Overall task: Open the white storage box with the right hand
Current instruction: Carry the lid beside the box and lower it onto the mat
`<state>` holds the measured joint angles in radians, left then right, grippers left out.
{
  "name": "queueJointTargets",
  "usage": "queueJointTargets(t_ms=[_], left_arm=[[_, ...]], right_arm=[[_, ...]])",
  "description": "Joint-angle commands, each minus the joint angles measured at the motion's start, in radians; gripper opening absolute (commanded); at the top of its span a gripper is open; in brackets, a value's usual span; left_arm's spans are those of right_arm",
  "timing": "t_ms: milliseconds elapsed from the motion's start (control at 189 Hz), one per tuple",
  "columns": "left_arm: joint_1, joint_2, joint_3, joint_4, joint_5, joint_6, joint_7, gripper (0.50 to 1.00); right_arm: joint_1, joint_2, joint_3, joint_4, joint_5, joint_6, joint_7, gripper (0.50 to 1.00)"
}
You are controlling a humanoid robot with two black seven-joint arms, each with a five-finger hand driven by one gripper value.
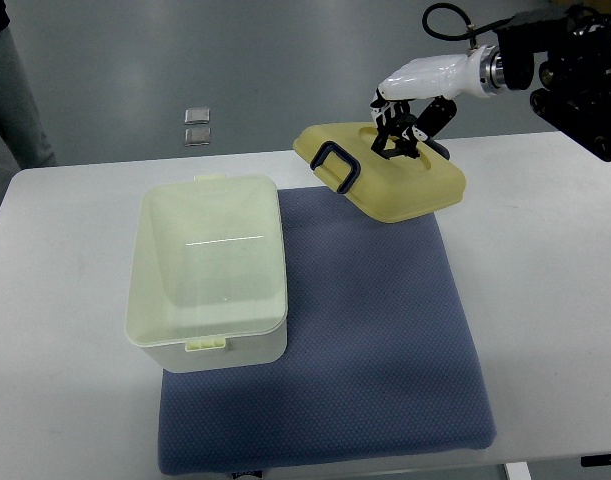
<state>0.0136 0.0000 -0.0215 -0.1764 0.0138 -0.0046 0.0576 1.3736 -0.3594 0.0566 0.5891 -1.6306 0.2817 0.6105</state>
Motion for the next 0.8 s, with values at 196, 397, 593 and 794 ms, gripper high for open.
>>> queueJointTargets(t_ms=[196,397,593,794], left_arm=[[-0.001,0.0,0.0,0.0,0.0,0.0,-0.001,1.0],[0.0,0.0,0.0,0.002,0.0,0.0,0.001,1.0],[0.0,0.0,0.0,0.002,0.0,0.0,-0.001,1.0],[0.0,0.0,0.0,0.0,0.0,0.0,0.001,1.0]], right_arm=[[-0.05,-0.041,-0.011,0.012,-0.003,-0.012,0.0,0.5],[-0.077,-0.047,-0.067,0.035,-0.005,-0.03,0.0,0.5],[-0.108,-0.046,-0.118,0.097,-0.005,-0.113,0.0,0.5],[-0.106,-0.055,-0.123,0.176,-0.005,-0.121,0.0,0.5]])
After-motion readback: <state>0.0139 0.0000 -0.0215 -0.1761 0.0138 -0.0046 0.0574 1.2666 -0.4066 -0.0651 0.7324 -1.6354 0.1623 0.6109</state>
